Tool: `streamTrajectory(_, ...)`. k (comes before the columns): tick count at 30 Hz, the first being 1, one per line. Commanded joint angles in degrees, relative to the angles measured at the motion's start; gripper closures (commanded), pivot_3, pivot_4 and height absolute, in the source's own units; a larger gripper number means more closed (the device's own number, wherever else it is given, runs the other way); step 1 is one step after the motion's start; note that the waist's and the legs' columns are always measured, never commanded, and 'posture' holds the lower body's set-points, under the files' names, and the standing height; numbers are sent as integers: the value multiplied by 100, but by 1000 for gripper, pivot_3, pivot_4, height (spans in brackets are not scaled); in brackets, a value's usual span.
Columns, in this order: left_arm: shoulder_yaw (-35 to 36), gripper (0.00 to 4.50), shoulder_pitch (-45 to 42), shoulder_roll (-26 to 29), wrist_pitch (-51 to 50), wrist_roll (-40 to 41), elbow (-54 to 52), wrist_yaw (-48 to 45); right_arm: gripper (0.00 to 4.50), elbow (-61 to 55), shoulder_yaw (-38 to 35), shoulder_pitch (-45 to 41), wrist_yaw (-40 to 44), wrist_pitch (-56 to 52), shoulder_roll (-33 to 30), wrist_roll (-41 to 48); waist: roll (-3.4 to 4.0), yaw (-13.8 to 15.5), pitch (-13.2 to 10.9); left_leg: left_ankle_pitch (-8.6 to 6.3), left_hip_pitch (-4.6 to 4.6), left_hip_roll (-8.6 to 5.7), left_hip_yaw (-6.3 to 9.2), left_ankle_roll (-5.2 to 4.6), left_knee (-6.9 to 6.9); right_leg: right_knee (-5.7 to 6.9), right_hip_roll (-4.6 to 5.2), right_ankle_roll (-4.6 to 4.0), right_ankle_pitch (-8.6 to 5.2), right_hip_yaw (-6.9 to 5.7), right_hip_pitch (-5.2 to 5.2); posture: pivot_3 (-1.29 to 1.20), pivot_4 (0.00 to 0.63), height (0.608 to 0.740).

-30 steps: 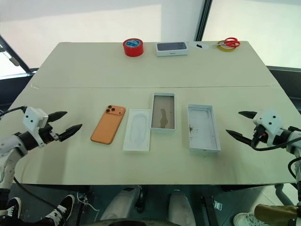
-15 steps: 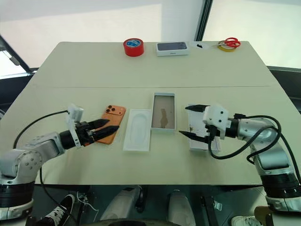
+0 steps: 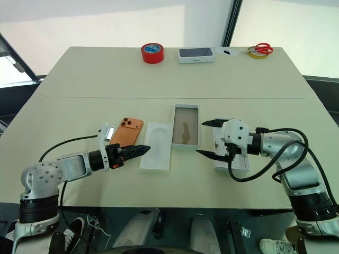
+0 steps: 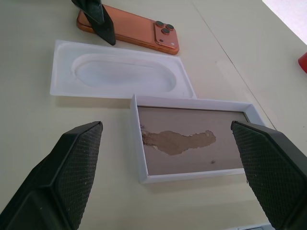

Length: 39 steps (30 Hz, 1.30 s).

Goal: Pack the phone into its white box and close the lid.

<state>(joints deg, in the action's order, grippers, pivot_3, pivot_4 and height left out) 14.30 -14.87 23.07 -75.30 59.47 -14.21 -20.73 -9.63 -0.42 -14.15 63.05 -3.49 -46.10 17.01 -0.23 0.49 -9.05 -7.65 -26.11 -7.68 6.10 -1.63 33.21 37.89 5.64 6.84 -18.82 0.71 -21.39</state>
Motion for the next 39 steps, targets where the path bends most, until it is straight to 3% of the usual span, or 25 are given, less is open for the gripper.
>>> streamTrajectory(1, -149, 0, 77, 76, -98, -78, -11, 42, 20, -1, -95, -104, -60, 30, 19, 16, 0, 5, 1, 0, 1, 0, 0, 0, 0, 0, 0, -6, -3, 0, 1, 0, 150, 740)
streamTrajectory(7, 13, 0, -121, -404, -95, 74, 297, 290, 20, -77, -43, -103, -153, 18, 61, -8, 0, 20, 1, 0, 3, 0, 0, 0, 1, -1, 1, -6, -3, 0, 4, 0, 150, 740)
streamTrajectory(8, 11, 247, -131, -447, -115, 63, 349, 333, 1, -86, -36, -101, -171, 15, 66, -15, -1, 19, 2, 0, 3, 0, 0, 0, 1, -1, 1, -5, -3, 0, 4, 0, 150, 740)
streamTrajectory(10, 12, 799, -116, -501, -166, 54, 413, 418, 0, -92, -36, -97, -191, 13, 62, -18, -1, 19, 2, 0, 3, -1, 0, 0, 2, -1, 1, -5, -3, 0, 4, 0, 150, 740)
streamTrajectory(14, 31, 2899, -82, -534, -214, 36, 528, 557, 0, -75, -63, -91, -189, 20, 37, -24, -1, 19, 2, 0, 3, 0, 0, 0, 2, -1, 1, -5, -3, 0, 4, 0, 150, 740)
streamTrajectory(17, 170, 4260, -119, -601, -272, 92, 617, 689, 0, -34, -72, -93, -179, 53, 6, -56, 4, 27, 6, 0, 4, -1, 0, 0, 2, -1, 1, -6, -3, 0, 6, 0, 150, 740)
streamTrajectory(18, 246, 4450, -137, -625, -295, 153, 629, 725, 0, -41, -72, -88, -180, 51, 6, -56, 5, 26, 7, 0, 6, -1, 0, 0, 2, -1, 1, -6, -3, 0, 8, 0, 150, 740)
streamTrajectory(26, 932, 4450, -340, -738, -400, 792, 679, 1176, 0, -109, 412, -178, -189, 137, 279, -299, 1, -6, 5, 0, 8, 2, 0, 0, 1, -1, -2, -4, -2, 0, 6, 0, 150, 740)
streamTrajectory(31, 1266, 4450, -441, -777, -385, 1324, 643, 1517, 0, 439, 1028, -581, -68, 244, 455, -815, -5, 14, 1, 0, 8, 1, 0, 1, 2, -1, -2, 8, 5, 0, 6, 0, 150, 740)
streamTrajectory(38, 1236, 4450, -432, -849, 115, 1669, 242, 1886, 0, 1397, 1487, -1231, 346, -42, 532, -1077, -12, 22, -3, 2, 7, -3, 0, 3, 3, -1, -1, 14, 8, 0, 7, 0, 150, 740)
streamTrajectory(39, 1213, 4493, -392, -843, 218, 1637, 153, 1873, 253, 1489, 1530, -1307, 429, -133, 583, -1040, -12, 18, -3, 2, 7, -3, -1, 3, 3, -1, -1, 14, 8, 0, 7, 0, 150, 740)
